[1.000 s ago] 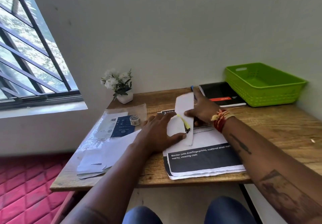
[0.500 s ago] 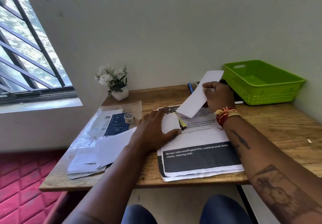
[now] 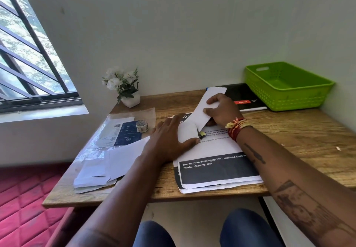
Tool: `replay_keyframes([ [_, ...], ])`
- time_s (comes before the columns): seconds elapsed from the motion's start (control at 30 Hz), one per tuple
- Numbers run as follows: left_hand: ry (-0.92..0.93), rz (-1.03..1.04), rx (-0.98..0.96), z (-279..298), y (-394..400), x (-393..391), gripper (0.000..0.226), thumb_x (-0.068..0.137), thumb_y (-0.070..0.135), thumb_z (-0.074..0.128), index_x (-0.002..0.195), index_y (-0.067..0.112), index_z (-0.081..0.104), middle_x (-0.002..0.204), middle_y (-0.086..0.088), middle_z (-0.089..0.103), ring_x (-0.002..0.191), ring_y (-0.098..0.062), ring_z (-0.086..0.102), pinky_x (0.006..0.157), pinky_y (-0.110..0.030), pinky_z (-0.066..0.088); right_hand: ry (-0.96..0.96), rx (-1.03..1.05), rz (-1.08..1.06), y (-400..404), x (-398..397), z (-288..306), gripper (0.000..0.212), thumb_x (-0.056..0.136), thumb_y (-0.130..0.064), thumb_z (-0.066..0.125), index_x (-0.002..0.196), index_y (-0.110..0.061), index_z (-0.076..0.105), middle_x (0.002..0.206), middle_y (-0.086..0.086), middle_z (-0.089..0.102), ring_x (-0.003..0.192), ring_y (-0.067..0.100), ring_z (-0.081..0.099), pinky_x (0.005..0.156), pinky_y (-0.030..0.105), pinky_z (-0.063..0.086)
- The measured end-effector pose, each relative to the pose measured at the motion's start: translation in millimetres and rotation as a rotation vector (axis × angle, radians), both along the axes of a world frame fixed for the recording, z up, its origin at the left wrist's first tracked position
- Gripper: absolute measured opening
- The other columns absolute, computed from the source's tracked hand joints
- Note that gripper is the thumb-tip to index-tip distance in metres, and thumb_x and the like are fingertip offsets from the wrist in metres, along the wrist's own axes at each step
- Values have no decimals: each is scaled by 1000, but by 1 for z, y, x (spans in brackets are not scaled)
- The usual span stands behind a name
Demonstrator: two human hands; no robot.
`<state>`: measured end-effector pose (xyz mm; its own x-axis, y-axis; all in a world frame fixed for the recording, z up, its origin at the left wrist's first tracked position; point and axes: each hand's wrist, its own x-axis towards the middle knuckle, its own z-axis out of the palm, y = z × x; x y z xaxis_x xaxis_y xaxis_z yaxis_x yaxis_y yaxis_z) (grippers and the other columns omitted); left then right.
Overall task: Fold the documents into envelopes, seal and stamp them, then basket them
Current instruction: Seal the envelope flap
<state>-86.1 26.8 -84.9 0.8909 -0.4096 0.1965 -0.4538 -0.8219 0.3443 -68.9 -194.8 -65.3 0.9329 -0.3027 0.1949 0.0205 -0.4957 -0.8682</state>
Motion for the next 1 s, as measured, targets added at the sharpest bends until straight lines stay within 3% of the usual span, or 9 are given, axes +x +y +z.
replay_keyframes([
  [0.1,-11,-4,-10,0,-1,-2,95,78,83,60,155,40,23,158,2,40,145,-29,36,118,-50,32,64,81,93,13,-9,2,25,86,-12,78,103,-17,61,103,8,65,70,28,75,64,44,64],
  [0.2,-16,0,-18,-1,-1,-1,95,78,83,60,156,40,24,159,3,40,146,-29,35,119,-51,32,121,65,193,21,-18,6,16,89,-18,76,99,-12,64,78,11,74,54,23,71,58,36,62],
  [0.27,-19,4,-13,-1,-1,0,96,78,84,59,156,40,24,160,2,39,147,-29,35,119,-51,32,145,-12,238,21,-21,8,12,93,-24,71,94,-12,67,64,7,71,42,14,59,45,25,49],
  [0.37,-23,6,-10,-2,-1,1,96,78,84,59,156,40,24,160,1,39,146,-29,35,118,-50,31,184,-110,246,18,-21,12,18,97,-32,66,92,-16,72,57,0,65,38,7,50,39,20,39],
  [0.57,-28,7,9,-3,-1,5,96,78,85,58,155,41,23,159,1,42,145,-29,37,118,-52,33,270,11,350,16,-24,13,18,100,-36,60,106,-22,69,67,7,72,41,15,50,40,21,38],
  [0.67,-30,13,9,-3,-1,5,96,77,87,57,155,42,24,157,1,44,145,-29,37,117,-52,31,164,62,152,9,-14,15,15,99,-34,61,109,-23,61,73,8,74,45,16,60,40,23,44],
  [0.77,-17,18,19,-2,-2,6,96,77,87,56,154,43,23,157,1,44,145,-30,37,118,-52,31,148,27,33,0,-9,12,17,97,-18,63,113,-15,57,68,6,68,34,8,55,36,20,40],
  [1.0,-28,11,7,0,-3,2,92,80,83,59,154,40,25,157,1,44,145,-30,36,117,-50,30,180,-25,158,13,-13,8,29,87,-22,77,105,-23,54,65,3,66,38,9,52,39,22,40],
])
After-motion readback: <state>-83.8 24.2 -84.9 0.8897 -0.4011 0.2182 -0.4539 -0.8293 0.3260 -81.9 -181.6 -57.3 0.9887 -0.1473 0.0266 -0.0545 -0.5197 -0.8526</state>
